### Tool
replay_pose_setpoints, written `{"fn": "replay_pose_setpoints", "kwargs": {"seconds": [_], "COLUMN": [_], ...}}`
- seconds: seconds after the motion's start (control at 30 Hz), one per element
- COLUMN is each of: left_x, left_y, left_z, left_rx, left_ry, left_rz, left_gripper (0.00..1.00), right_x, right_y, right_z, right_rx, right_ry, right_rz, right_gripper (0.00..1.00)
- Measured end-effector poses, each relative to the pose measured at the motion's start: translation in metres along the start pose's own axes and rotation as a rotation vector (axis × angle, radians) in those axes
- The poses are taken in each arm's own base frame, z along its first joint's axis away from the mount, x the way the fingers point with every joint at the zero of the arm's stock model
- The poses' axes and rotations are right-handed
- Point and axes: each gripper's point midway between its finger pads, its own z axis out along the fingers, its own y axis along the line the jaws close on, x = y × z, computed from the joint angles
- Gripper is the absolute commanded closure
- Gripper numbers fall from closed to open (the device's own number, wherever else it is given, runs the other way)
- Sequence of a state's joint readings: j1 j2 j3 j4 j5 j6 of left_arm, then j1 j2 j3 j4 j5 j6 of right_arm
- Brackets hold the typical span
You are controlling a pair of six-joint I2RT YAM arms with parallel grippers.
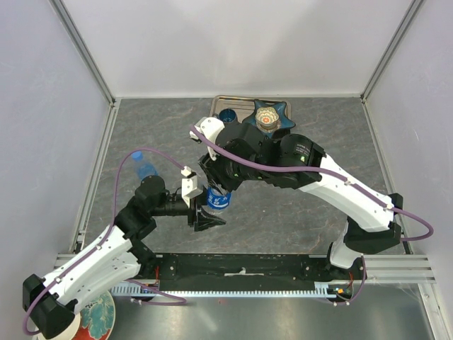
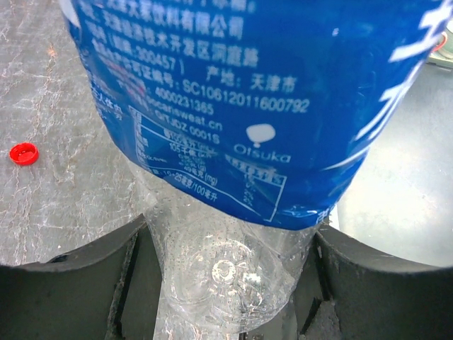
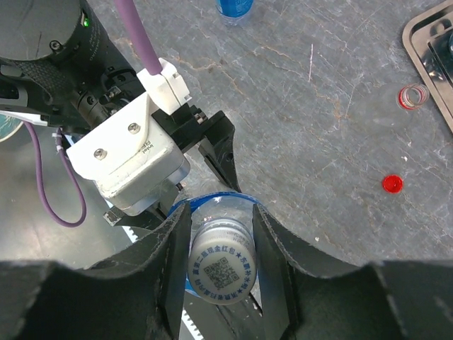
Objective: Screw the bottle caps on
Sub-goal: Screw the bottle cap onto the plastic bottle.
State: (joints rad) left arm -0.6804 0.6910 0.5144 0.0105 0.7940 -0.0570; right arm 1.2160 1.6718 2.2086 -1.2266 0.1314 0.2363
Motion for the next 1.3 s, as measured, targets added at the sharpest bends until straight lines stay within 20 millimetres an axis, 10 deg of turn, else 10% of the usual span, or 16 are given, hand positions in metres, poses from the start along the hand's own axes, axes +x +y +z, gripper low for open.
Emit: {"fn": "replay_pose_setpoints", "kwargs": {"seconds": [1.3], "left_x": [-0.013], "left_y": [0.003], "left_z": [-0.003], "left_rx": [-0.028], "left_ry": [-0.054], "left_rz": [0.017], "left_gripper": [0.98], "right_x": [-0.04], "right_y": [-0.001], "right_z": [-0.026], "right_rx": [0.019], "right_ry": [-0.148], "right_rz": [0.014], "right_gripper": [0.13]}}
